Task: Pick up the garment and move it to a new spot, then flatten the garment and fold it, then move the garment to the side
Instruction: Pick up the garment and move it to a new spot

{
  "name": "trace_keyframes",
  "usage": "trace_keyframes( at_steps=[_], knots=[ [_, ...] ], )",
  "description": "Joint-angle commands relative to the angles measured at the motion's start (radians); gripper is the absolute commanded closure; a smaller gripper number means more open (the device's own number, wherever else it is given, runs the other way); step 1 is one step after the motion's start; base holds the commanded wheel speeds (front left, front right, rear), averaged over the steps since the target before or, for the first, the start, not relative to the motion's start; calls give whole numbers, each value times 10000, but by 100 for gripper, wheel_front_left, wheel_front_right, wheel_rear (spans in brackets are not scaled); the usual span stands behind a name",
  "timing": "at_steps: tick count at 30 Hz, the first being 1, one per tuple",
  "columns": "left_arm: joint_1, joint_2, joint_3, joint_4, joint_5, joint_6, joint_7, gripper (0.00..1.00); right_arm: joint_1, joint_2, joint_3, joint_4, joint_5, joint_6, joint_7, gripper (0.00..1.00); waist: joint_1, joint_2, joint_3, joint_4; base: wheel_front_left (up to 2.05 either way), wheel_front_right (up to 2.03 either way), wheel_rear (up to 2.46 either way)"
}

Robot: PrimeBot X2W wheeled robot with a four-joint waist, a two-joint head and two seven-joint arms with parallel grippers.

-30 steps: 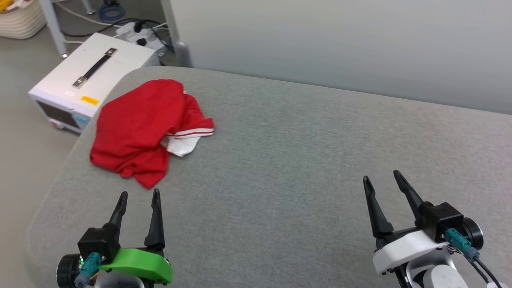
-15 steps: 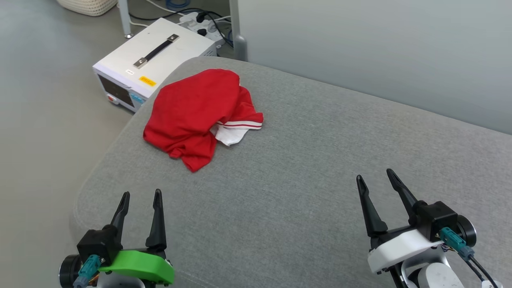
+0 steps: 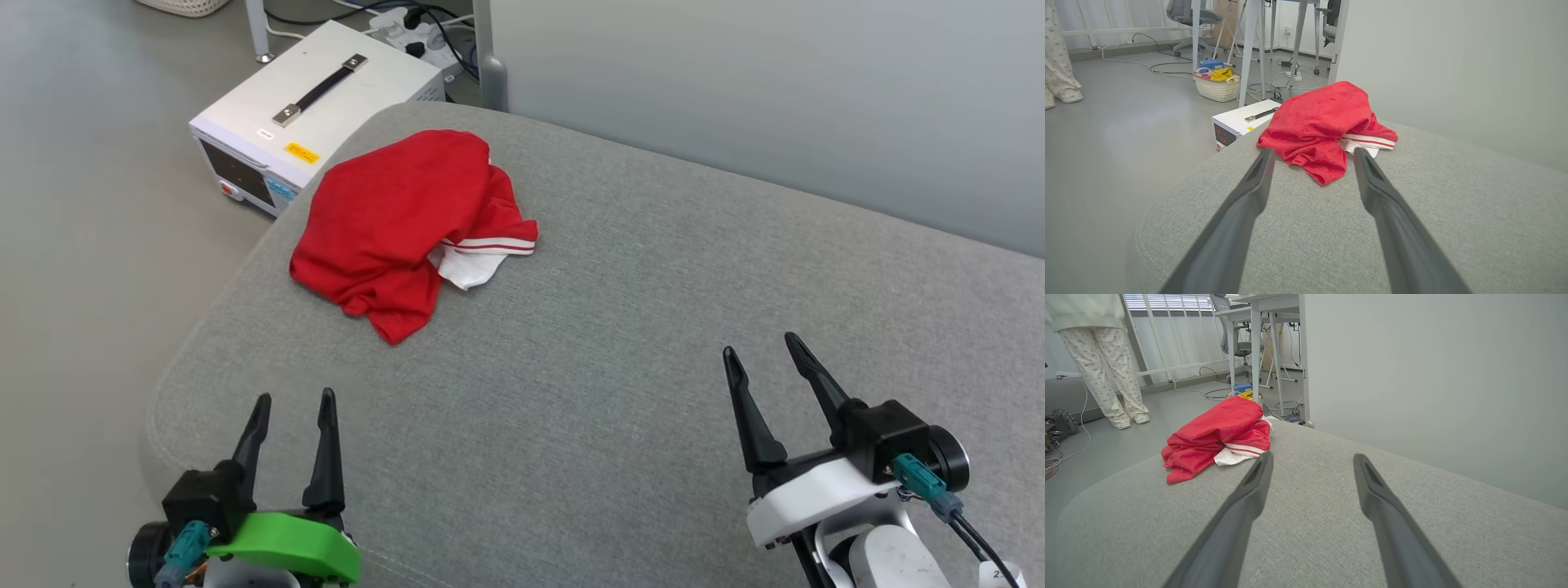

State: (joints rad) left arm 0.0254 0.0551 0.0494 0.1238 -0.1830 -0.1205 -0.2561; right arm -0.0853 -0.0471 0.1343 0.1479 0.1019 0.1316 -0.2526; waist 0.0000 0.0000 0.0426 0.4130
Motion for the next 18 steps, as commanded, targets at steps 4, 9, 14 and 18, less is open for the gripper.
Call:
trace_keyframes(
  at_steps=[4,9,14,18],
  knots=[
    [-157,73,-24,479,-155,-92,-57,0,-364,-31,86,-35,-263,-9,-91,0,0,0,610,-535,0,0,0],
    [-1656,1335,-1007,1334,-924,-99,-57,0,-920,-31,34,-317,-794,-9,-91,0,0,0,1741,-1336,0,0,0],
    [-3598,2911,-2166,2309,-2028,-100,153,0,-1418,-31,109,-662,-1106,-9,-91,0,0,0,2587,-1924,0,0,0],
    [-5296,4320,-3243,2850,-3717,-100,1461,0,-1761,-31,172,-986,-1218,-9,-91,0,0,0,3266,-2374,0,0,0]
  ],
)
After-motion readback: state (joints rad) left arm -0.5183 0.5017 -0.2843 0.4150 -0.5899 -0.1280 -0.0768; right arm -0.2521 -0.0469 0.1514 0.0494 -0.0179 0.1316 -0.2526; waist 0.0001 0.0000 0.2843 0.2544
